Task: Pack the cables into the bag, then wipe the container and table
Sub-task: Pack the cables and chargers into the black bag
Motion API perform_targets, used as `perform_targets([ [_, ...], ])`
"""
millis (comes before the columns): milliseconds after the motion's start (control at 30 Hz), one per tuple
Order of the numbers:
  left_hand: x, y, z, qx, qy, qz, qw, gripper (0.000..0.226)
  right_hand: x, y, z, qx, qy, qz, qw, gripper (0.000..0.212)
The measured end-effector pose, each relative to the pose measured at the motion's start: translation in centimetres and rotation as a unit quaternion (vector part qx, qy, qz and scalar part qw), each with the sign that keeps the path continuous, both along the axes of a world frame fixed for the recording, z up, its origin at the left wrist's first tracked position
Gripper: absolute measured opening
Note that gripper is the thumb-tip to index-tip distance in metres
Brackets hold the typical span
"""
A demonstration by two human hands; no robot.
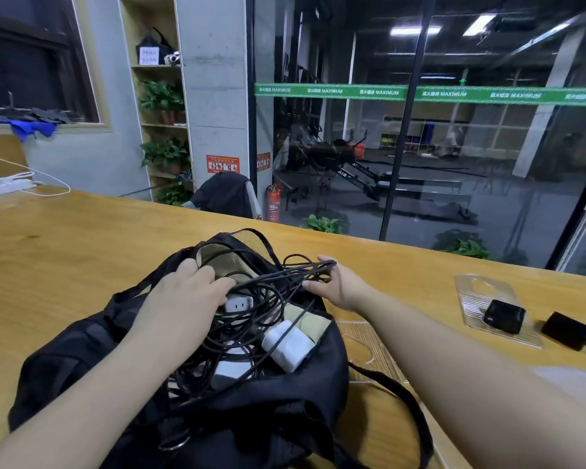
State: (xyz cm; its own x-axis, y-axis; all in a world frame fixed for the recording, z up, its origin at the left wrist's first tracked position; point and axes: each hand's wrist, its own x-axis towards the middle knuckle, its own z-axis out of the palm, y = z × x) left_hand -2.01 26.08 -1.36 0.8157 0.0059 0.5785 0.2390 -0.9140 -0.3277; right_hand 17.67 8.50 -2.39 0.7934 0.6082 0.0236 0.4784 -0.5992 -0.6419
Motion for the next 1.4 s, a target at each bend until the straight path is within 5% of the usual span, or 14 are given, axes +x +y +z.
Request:
perform_targets([
  [233, -0.7, 1.2, -1.3, -0.049, -0.014, -0.01, 0.999, 0.029, -1.4, 1.1, 2.1, 0.028, -0.104, -0.022, 0.994, 0.011],
  [433, -1.8, 1.0, -1.0, -0.096, -0.104, -0.004, 0.99, 0.034, -4.6, -0.1, 4.7, 0.074, -0.201, 0.049, 0.975, 0.017],
  [567, -2.6, 0.2, 0.6, -0.141, -0.048, -0.088, 0.985, 0.055, -6.5, -0.6, 6.0, 0.072, -0.242, 0.158, 0.955, 0.017],
  [700, -1.9, -1.0, 1.5, -0.196, 0.018, -0.164, 0.966, 0.052, -8.8, -0.4, 6.4, 0.062, -0.3, 0.248, 0.919, 0.019],
  [900, -2.5, -2.4, 2.5, -0.301, 0.011, -0.154, 0.941, 0.03, -9.1, -1.6, 6.4, 0.093, -0.182, 0.127, 0.97, 0.028],
  [1000, -3.4, -1.7, 2.1, -0.302, 0.014, -0.159, 0.94, 0.03, -8.1, -3.0, 5.4, -0.035, -0.128, 0.029, 0.991, 0.048],
  [1133, -3.7, -0.7, 1.7, -0.279, 0.038, -0.172, 0.944, 0.051, -7.9, -4.2, 3.6, -0.179, 0.016, -0.021, 0.983, 0.045],
  [1233, -3.6, 0.0, 1.7, -0.216, 0.053, -0.159, 0.962, 0.058, -8.1, -4.2, 3.7, -0.115, 0.048, -0.047, 0.991, 0.019],
  [1400, -3.2, 1.4, 2.1, -0.183, 0.129, -0.064, 0.973, 0.046, -8.5, -3.7, 7.1, 0.043, -0.034, -0.062, 0.997, 0.022],
])
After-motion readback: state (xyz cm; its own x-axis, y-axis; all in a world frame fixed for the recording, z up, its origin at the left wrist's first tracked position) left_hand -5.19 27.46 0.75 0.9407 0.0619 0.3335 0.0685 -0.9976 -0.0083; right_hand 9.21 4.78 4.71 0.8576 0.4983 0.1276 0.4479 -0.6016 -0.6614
